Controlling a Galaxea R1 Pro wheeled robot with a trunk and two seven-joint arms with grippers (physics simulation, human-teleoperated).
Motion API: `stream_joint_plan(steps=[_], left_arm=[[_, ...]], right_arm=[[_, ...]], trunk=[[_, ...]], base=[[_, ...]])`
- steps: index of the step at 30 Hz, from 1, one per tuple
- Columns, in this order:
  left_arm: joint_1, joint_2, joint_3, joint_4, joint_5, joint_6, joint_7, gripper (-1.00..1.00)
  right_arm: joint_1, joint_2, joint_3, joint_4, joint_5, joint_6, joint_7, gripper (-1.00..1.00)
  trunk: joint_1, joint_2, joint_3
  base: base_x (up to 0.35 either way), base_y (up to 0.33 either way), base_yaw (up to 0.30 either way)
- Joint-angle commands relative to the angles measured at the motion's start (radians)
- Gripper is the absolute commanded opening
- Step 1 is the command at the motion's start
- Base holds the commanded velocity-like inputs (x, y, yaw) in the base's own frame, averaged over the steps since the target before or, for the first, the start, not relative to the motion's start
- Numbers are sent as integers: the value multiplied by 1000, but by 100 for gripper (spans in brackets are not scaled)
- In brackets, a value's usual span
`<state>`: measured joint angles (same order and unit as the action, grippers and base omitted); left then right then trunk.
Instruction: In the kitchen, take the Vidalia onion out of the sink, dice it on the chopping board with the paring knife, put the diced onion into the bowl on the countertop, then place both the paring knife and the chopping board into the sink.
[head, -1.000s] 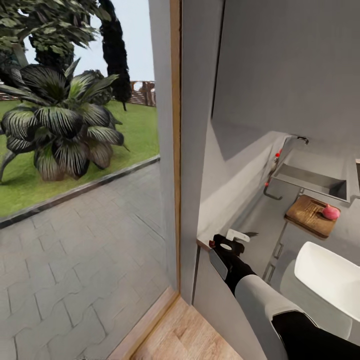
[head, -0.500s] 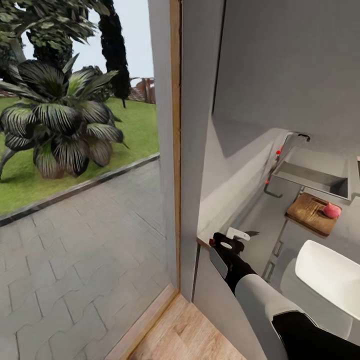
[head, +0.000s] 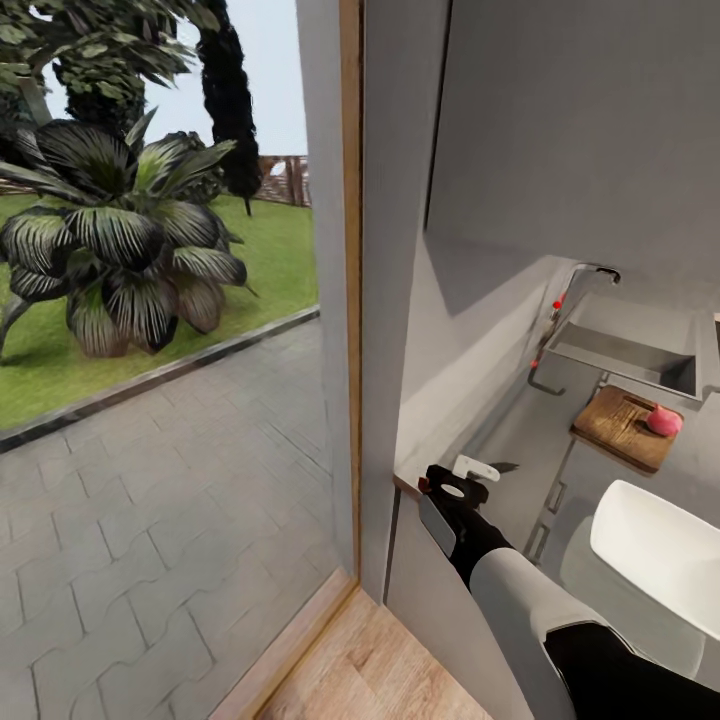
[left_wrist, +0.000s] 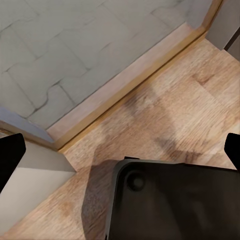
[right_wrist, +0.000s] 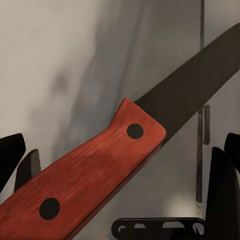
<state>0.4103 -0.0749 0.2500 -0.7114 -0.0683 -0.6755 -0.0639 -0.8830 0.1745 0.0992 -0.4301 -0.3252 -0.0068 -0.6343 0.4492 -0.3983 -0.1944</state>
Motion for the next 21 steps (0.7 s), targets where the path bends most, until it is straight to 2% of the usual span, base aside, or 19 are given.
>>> stream_joint_plan(steps=[1, 5, 6, 10, 15, 21], left_arm=[[0, -2, 7, -2, -7, -1, -7, 100], [0, -2, 8, -2, -7, -1, -7, 100], [0, -2, 8, -2, -7, -1, -7, 100], [0, -2, 7, -3, -7, -1, -7, 100], [0, -2, 7, -3, -7, -1, -7, 100], [0, -2, 6, -2, -7, -1, -7, 100]], right_arm=[[-1, 0, 4, 48, -17, -1, -7, 100], [-1, 0, 4, 48, -17, -2, -7, 100], [-1, 0, 4, 48, -17, -2, -7, -100], [-1, 0, 4, 48, -21, -2, -8, -100], [-1, 0, 4, 48, -62, -2, -8, -100], [-1, 0, 3, 48, -71, -2, -9, -100]], trunk=[[1, -2, -2], [1, -2, -2], [1, -2, -2], [1, -2, -2], [1, -2, -2], [1, -2, -2]], base=[[0, 0, 0], [0, 0, 0], [0, 0, 0], [0, 0, 0], [0, 0, 0], [0, 0, 0]])
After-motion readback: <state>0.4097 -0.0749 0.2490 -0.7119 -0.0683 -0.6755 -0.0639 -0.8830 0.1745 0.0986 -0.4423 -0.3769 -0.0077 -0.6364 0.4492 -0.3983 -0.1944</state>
